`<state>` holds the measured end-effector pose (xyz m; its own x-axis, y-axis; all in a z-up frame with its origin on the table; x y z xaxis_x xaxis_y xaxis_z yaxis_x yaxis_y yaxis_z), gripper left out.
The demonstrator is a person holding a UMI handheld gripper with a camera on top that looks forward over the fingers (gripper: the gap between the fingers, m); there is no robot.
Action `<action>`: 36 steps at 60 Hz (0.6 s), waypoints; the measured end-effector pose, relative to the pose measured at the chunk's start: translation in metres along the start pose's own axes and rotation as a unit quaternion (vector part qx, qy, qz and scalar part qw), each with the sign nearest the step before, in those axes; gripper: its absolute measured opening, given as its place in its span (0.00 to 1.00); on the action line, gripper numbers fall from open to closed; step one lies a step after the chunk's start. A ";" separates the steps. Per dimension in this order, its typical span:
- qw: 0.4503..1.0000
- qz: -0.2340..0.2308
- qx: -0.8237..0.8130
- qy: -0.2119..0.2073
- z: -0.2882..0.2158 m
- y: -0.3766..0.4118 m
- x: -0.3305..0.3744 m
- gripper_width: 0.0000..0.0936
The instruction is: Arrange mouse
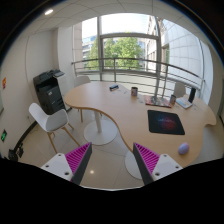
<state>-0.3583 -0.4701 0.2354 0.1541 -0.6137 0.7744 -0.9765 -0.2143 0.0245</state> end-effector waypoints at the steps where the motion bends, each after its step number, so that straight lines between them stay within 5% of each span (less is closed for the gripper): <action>1: 1.000 0.002 -0.001 0.002 0.002 -0.001 0.000 0.90; 22: 0.993 0.079 -0.064 0.057 0.115 -0.178 -0.045 0.90; 36: 0.987 0.127 -0.096 0.028 0.128 -0.330 -0.103 0.90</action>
<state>-0.0329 -0.4337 0.0663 -0.1035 -0.5844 0.8049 -0.9938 0.0933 -0.0600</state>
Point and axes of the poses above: the point between the fingertips, and its own axes, seen from behind it with the camera up: y to the left, z down, x backward, against the way the camera looks, the point moved 6 cm from there along x, backward, against the way the camera looks, and after that the axes turned 15 degrees about y, right-handed, at the moved point
